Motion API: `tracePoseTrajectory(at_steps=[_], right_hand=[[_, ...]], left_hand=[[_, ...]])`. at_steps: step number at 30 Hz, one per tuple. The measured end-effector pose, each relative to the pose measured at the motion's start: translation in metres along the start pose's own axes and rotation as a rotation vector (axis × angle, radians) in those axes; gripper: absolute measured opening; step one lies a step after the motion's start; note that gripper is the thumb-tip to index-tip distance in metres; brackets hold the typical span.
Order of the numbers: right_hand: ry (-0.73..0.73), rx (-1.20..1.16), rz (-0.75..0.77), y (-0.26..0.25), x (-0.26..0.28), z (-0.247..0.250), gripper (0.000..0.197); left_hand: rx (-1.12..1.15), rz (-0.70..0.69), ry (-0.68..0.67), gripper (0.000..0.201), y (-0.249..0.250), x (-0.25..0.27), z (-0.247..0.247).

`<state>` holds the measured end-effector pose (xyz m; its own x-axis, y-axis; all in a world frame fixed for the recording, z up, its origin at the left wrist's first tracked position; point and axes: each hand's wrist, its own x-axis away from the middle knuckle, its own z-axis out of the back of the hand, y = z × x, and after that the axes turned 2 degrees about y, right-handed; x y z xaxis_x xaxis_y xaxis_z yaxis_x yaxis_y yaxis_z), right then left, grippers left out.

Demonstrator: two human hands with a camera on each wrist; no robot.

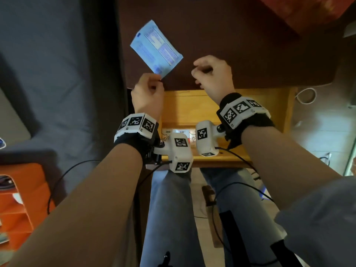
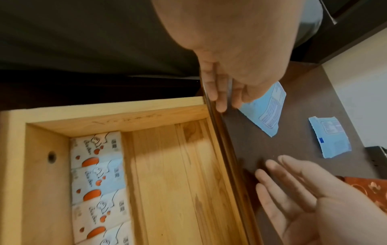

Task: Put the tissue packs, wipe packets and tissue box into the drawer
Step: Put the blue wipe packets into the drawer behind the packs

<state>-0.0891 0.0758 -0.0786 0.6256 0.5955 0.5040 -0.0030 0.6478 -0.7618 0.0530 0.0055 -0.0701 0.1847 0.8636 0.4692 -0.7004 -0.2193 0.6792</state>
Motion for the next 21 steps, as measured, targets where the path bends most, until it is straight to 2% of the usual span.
tracePoseTrajectory(at_steps=[2,4,7,10,12,16,18,20,21], right_hand=[[0.003,0.029,0.022,-0.006,-0.008,-0.012,0.032],[-0.023,0.064,0.049,-0.011,-0.015,-0.023,0.038],[-0.041,0.165,0.090,-0.018,-0.024,-0.035,0.035],[-0.068,0.311,0.089,-0.024,-0.029,-0.039,0.031],[-0.102,0.369,0.073,-0.028,-0.032,-0.040,0.036],[-0.090,0.233,0.033,-0.031,-0.034,-0.041,0.039],[0.010,0.234,0.096,-0.031,-0.030,-0.037,0.028],[0.045,0.197,0.183,-0.033,-0.024,-0.033,0.025],[0.006,0.156,0.218,-0.034,-0.021,-0.030,0.028]], left_hand=[[-0.069,-0.086,0.057,0.026,-0.002,-0.016,0.008],[-0.105,-0.112,0.070,0.039,-0.004,-0.030,0.013],[-0.061,-0.112,-0.031,0.055,-0.008,-0.045,0.018],[-0.002,-0.088,-0.137,0.053,-0.006,-0.052,0.018],[-0.002,-0.083,-0.184,0.049,-0.004,-0.054,0.016],[0.040,-0.055,-0.261,0.042,0.000,-0.053,0.012],[0.156,-0.017,-0.294,0.031,0.004,-0.051,0.011],[0.288,0.053,-0.385,0.042,0.012,-0.047,0.010],[0.328,0.079,-0.438,0.047,0.016,-0.045,0.008]])
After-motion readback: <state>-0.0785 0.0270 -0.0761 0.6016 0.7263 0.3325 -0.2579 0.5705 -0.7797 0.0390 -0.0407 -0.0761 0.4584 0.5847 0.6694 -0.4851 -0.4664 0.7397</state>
